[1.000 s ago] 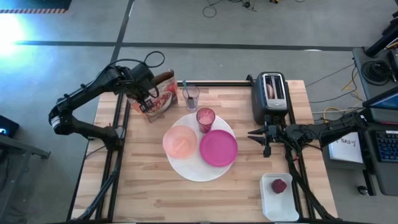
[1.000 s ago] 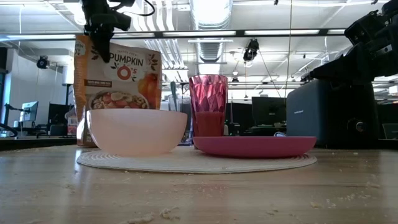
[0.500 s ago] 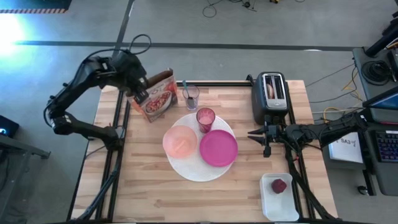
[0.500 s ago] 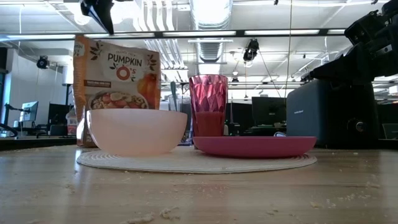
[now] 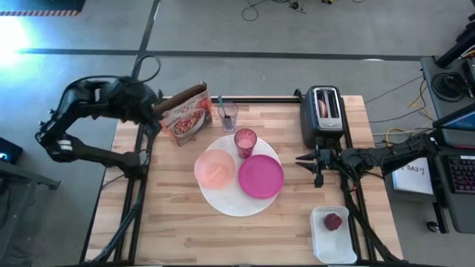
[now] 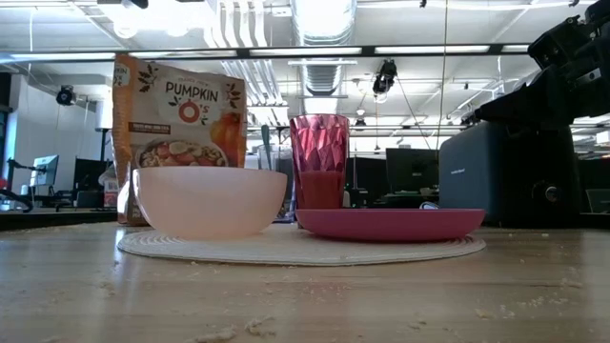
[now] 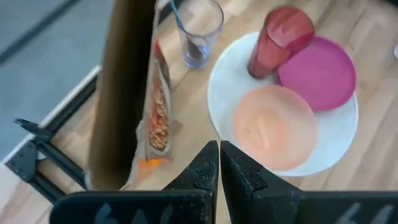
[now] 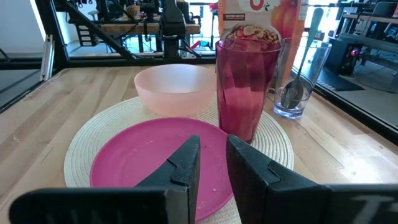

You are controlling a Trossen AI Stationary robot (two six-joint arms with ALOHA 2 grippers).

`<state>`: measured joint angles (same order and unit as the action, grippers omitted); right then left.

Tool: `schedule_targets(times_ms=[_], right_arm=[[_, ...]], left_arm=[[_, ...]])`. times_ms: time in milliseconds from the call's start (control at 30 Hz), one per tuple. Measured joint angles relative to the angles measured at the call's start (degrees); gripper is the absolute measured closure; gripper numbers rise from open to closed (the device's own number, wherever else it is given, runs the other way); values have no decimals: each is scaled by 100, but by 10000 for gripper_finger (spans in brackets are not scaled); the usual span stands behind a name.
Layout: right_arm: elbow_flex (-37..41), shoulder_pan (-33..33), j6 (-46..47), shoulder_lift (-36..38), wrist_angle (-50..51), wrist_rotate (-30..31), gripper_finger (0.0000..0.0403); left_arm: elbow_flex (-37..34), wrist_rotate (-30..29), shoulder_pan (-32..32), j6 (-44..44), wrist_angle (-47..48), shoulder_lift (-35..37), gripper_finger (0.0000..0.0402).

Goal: Arrange a breakfast setting
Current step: Pour the cereal into the orange bowl

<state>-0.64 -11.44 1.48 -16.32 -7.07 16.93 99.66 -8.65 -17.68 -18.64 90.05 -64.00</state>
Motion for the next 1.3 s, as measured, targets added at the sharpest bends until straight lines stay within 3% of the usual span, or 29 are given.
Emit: schedule_targets(times_ms=[267,567,867,1300], right_arm=[[0,0,0,0,0,-2,335],[-2,-2,0,0,0,-2,335],[-1,-2,0,0,0,0,335],[0,-2,0,0,0,-2,335]], left_arm=[[-498,-906,616,-1072,-4,615,401],[-2321,-926,728,-2058,-72,1232,401],[-3471,-680,728,-2306,-328,1695,401],[-3777,-897,726,-2339,-980,1785,392]])
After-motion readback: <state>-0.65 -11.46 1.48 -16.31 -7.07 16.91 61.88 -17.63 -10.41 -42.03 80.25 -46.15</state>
